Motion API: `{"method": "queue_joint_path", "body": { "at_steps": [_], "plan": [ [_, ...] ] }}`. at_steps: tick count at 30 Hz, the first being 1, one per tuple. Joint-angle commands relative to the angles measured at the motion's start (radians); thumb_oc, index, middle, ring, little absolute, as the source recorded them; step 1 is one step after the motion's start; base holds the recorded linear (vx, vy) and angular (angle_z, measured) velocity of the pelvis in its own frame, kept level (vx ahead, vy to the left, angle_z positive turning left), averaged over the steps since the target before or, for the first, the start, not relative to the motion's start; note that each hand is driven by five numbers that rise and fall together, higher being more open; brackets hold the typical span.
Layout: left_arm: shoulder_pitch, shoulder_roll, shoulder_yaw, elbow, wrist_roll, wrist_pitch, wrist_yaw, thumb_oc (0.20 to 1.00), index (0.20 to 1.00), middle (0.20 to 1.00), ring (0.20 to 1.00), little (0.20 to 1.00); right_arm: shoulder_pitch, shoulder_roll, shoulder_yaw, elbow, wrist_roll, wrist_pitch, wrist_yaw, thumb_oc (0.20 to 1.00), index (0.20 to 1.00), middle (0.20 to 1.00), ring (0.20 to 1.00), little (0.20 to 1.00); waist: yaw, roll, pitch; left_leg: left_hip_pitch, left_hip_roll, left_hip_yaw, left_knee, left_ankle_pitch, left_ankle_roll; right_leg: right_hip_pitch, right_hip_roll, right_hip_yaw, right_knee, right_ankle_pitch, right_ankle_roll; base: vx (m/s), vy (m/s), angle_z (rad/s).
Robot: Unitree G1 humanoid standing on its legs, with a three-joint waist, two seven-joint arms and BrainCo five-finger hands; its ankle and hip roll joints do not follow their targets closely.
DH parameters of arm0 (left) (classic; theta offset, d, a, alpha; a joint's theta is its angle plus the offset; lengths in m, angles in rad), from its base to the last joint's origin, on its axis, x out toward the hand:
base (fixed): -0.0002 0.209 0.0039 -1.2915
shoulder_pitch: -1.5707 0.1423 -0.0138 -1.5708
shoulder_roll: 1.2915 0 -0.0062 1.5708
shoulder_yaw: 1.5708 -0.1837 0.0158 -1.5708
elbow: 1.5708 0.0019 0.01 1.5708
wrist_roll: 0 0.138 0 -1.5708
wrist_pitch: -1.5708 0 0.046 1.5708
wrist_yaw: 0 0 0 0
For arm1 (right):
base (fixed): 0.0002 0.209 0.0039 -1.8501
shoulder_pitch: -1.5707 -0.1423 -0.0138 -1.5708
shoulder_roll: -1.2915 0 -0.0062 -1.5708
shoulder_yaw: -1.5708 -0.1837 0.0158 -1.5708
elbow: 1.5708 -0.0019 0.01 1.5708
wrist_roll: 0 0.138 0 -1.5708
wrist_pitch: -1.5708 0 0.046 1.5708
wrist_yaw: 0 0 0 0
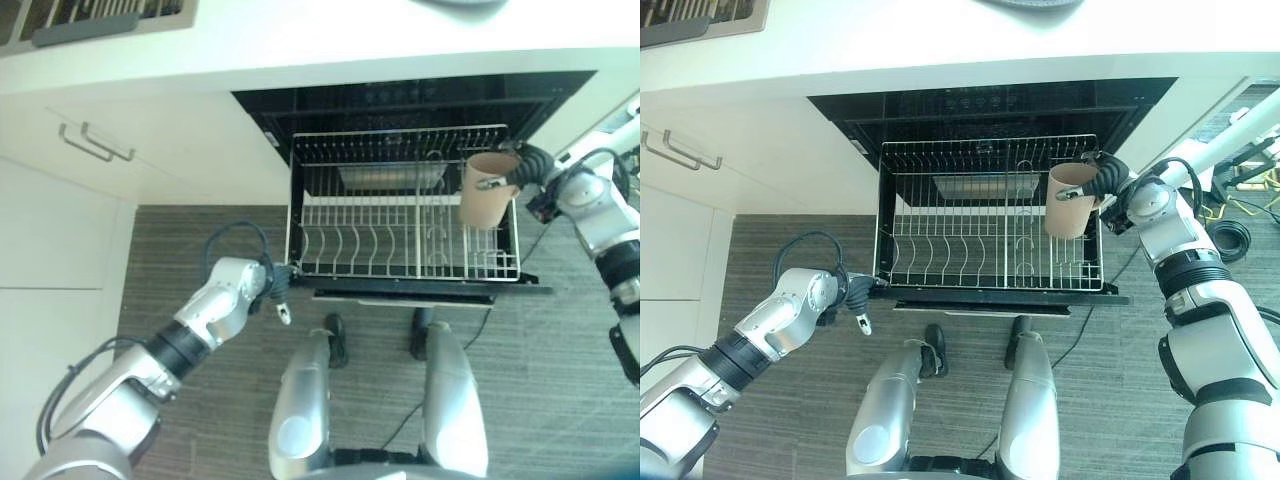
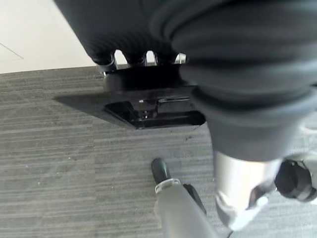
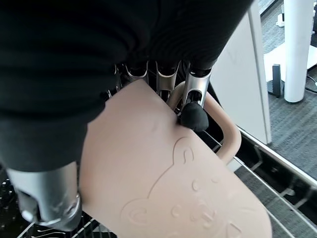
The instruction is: Place the dishes in the dishwasher.
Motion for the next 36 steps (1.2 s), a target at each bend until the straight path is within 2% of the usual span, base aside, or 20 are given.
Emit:
{"method": "queue_joint_path", "body": {
  "at_steps": [1, 4, 9, 10, 11, 12, 13, 25, 31, 32, 33, 34, 36],
  "plan": [
    [0.202, 0.024, -0.119, 0.049, -0.038, -0.009, 0.001, 1.000, 1.000, 1.000, 1.000, 1.000, -0.073, 0.005, -0.017, 0.048, 0.008, -0.045, -0.010, 0.200, 0.200, 0.200, 0.200, 0.200, 0.035, -0.004, -0.022, -0.049, -0.013, -0.102, 0.001, -0.022, -0.009, 0.012, -0.056, -0.025, -0.024, -0.035, 0.052, 0.00, 0.000, 0.00],
    [0.227, -0.007, -0.140, 0.119, -0.032, -0.042, 0.083, 1.000, 1.000, 1.000, 1.000, 1.000, -0.089, 0.026, -0.006, 0.084, 0.009, -0.046, -0.015, 0.200, 0.200, 0.200, 0.200, 0.200, 0.040, 0.001, -0.022, -0.059, -0.014, -0.102, 0.002, -0.019, -0.007, -0.001, -0.054, -0.019, -0.013, -0.040, 0.047, 0.00, 0.000, 0.00],
    [0.253, -0.039, -0.156, 0.208, -0.035, -0.085, 0.159, 1.000, 1.000, 1.000, 1.000, 1.000, -0.093, 0.040, -0.005, 0.132, -0.024, -0.055, -0.021, 0.200, 0.200, 0.200, 0.200, 0.200, 0.042, 0.001, -0.026, -0.068, -0.011, -0.102, 0.002, -0.016, -0.001, -0.018, -0.047, -0.013, 0.002, -0.044, 0.040, 0.02, 0.001, -0.01],
    [0.259, -0.043, -0.157, 0.221, -0.035, -0.089, 0.170, 1.000, 1.000, 1.000, 1.000, 1.000, -0.092, 0.041, -0.004, 0.138, -0.032, -0.058, -0.022, 0.200, 0.200, 0.200, 0.200, 0.200, 0.043, 0.001, -0.030, -0.058, -0.011, -0.110, 0.008, -0.044, -0.004, -0.012, -0.043, -0.005, 0.014, -0.071, 0.048, 0.00, 0.000, 0.00],
    [0.264, -0.049, -0.160, 0.240, -0.036, -0.094, 0.189, 1.000, 1.000, 1.000, 1.000, 1.000, -0.094, 0.039, -0.001, 0.140, -0.045, -0.058, -0.024, 0.200, 0.200, 0.200, 0.200, 0.200, 0.042, -0.002, -0.027, -0.070, -0.009, -0.102, 0.004, -0.018, 0.001, -0.021, -0.042, -0.010, 0.005, -0.047, 0.039, 0.00, -0.005, -0.04],
    [0.268, -0.053, -0.160, 0.260, -0.032, -0.103, 0.204, 1.000, 1.000, 1.000, 1.000, 1.000, -0.097, 0.037, 0.003, 0.146, -0.052, -0.058, -0.022, 0.200, 0.200, 0.200, 0.200, 0.200, 0.043, -0.004, -0.028, -0.071, -0.008, -0.101, 0.004, -0.018, 0.002, -0.023, -0.040, -0.009, 0.005, -0.046, 0.038, -0.01, -0.010, -0.06],
    [0.273, -0.060, -0.160, 0.279, -0.032, -0.107, 0.216, 1.000, 1.000, 1.000, 1.000, 1.000, -0.097, 0.034, 0.006, 0.149, -0.073, -0.058, -0.023, 0.200, 0.200, 0.200, 0.200, 0.200, 0.044, -0.006, -0.032, -0.063, -0.007, -0.108, 0.009, -0.044, -0.001, -0.019, -0.037, -0.001, 0.017, -0.071, 0.045, 0.08, -0.012, -0.06],
    [0.292, -0.100, -0.159, 0.363, -0.034, -0.114, 0.280, 1.000, 1.000, 1.000, 1.000, 1.000, -0.093, 0.005, 0.031, 0.185, -0.146, -0.057, -0.017, 0.200, 0.200, 0.200, 0.200, 0.200, 0.045, -0.029, -0.045, -0.062, 0.000, -0.099, 0.017, -0.050, 0.009, -0.025, -0.030, 0.002, 0.025, -0.069, 0.042, 0.00, -0.013, -0.03],
    [0.290, -0.107, -0.163, 0.372, -0.031, -0.116, 0.289, 1.000, 1.000, 1.000, 1.000, 1.000, -0.083, 0.009, 0.021, 0.196, -0.117, -0.037, -0.017, 0.200, 0.200, 0.200, 0.200, 0.200, 0.043, -0.032, -0.048, -0.060, -0.002, -0.099, 0.019, -0.052, 0.011, -0.023, -0.027, 0.004, 0.024, -0.068, 0.040, 0.00, -0.002, -0.01],
    [0.289, -0.109, -0.165, 0.376, -0.031, -0.117, 0.296, 1.000, 1.000, 1.000, 1.000, 1.000, -0.078, 0.012, 0.020, 0.201, -0.121, -0.034, -0.023, 0.379, 0.379, 0.379, 0.379, 0.379, 0.043, -0.033, -0.048, -0.058, -0.002, -0.098, 0.019, -0.052, 0.011, -0.022, -0.027, 0.005, 0.024, -0.068, 0.040, 0.00, 0.000, 0.00],
    [0.289, -0.110, -0.162, 0.378, -0.031, -0.121, 0.299, 1.000, 1.000, 1.000, 1.000, 1.000, -0.075, 0.014, 0.019, 0.202, -0.130, -0.035, -0.034, 0.724, 0.724, 0.724, 0.724, 0.724, 0.043, -0.033, -0.048, -0.058, -0.002, -0.098, 0.020, -0.052, 0.012, -0.022, -0.027, 0.005, 0.025, -0.068, 0.040, 0.00, 0.000, 0.00],
    [0.288, -0.112, -0.161, 0.381, -0.034, -0.121, 0.303, 1.000, 1.000, 1.000, 1.000, 1.000, -0.075, 0.017, 0.020, 0.202, -0.135, -0.035, -0.043, 1.000, 1.000, 1.000, 1.000, 1.000, 0.043, -0.033, -0.048, -0.059, -0.002, -0.098, 0.021, -0.052, 0.013, -0.022, -0.027, 0.006, 0.024, -0.067, 0.039, 0.00, 0.000, 0.00],
    [0.288, -0.118, -0.158, 0.384, -0.047, -0.119, 0.313, 1.000, 1.000, 1.000, 1.000, 1.000, -0.075, 0.022, 0.010, 0.208, -0.088, -0.021, -0.055, 1.000, 1.000, 1.000, 1.000, 1.000, 0.043, -0.033, -0.050, -0.055, 0.001, -0.092, 0.022, -0.054, 0.014, -0.019, -0.031, -0.001, 0.024, -0.067, 0.039, 0.00, 0.015, -0.01]
  ]
}}
